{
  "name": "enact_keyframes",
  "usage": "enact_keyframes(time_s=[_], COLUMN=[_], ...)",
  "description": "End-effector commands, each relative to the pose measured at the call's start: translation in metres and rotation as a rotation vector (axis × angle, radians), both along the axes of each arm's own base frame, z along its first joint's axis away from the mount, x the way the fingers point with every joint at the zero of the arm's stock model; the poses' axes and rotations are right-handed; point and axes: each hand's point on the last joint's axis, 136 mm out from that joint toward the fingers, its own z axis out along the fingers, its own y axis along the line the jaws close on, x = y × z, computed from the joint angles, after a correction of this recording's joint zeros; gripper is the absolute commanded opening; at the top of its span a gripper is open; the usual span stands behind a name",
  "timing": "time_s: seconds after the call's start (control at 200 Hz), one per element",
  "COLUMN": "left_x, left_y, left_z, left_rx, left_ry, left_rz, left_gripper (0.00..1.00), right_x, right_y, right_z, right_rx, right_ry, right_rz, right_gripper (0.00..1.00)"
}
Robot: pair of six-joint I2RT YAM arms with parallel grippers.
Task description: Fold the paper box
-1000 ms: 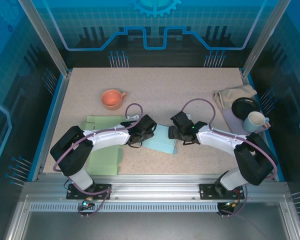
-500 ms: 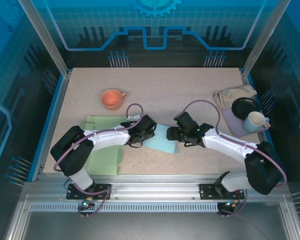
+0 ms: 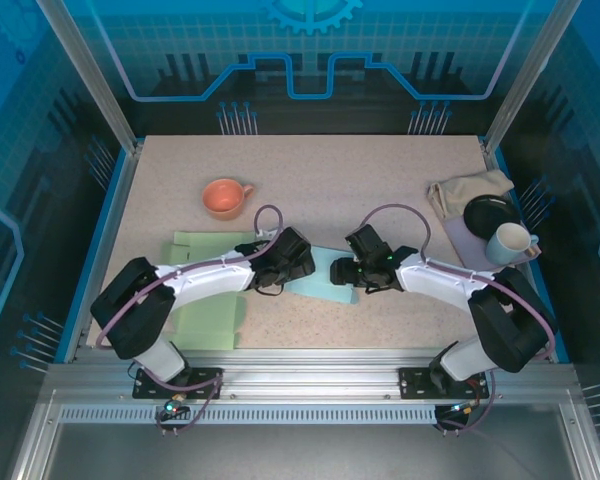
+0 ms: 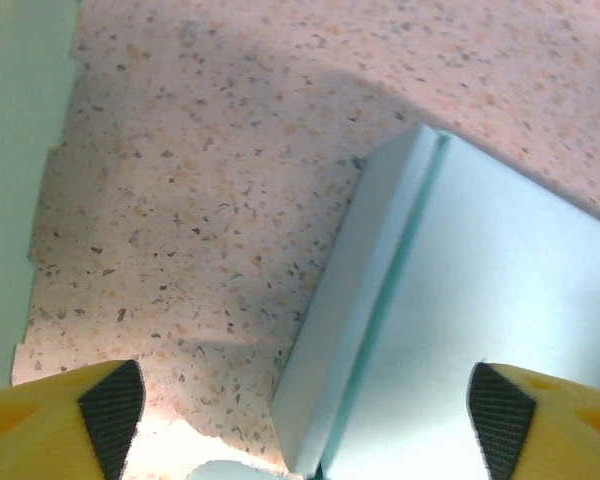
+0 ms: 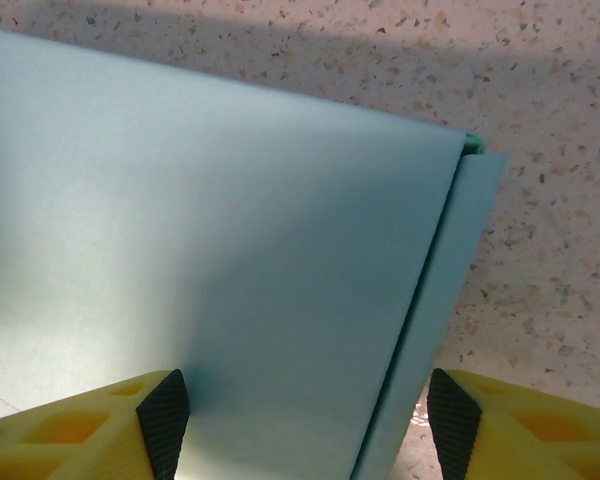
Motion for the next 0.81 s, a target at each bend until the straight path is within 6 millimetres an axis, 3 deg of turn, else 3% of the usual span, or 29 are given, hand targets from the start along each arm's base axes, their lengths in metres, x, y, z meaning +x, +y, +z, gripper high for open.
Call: enact_keyframes(time_s=[0.0, 0.315, 0.675, 0.8], left_x=[-0.014, -0.015, -0.023, -0.025], left_y=[-0.004, -0.032, -0.041, -0.047], left_z=[0.006, 0.000, -0.012, -0.013], left_rx=[-0.019, -0.078, -0.073, -0.062], left_ry=[0.035, 0.108, 0.142, 0.138], left_rz=[-0.034, 0.034, 0.051, 0.043], left_gripper=[0.98, 0.99, 0.98, 0.94], right_x=[-0.006, -0.007, -0.006, -0.006], right_y=[-0.012, -0.017, -0.020, -0.020], right_z=[-0.007, -0.003, 0.002, 0.001], right_rx=[-0.029, -0.020, -0.012, -0.014], right_ry=[0.002, -0.033, -0.051, -0.050], right_rz=[0.007, 0.011, 0.003, 0.001], right_gripper=[0.67, 0.67, 0.67, 0.67])
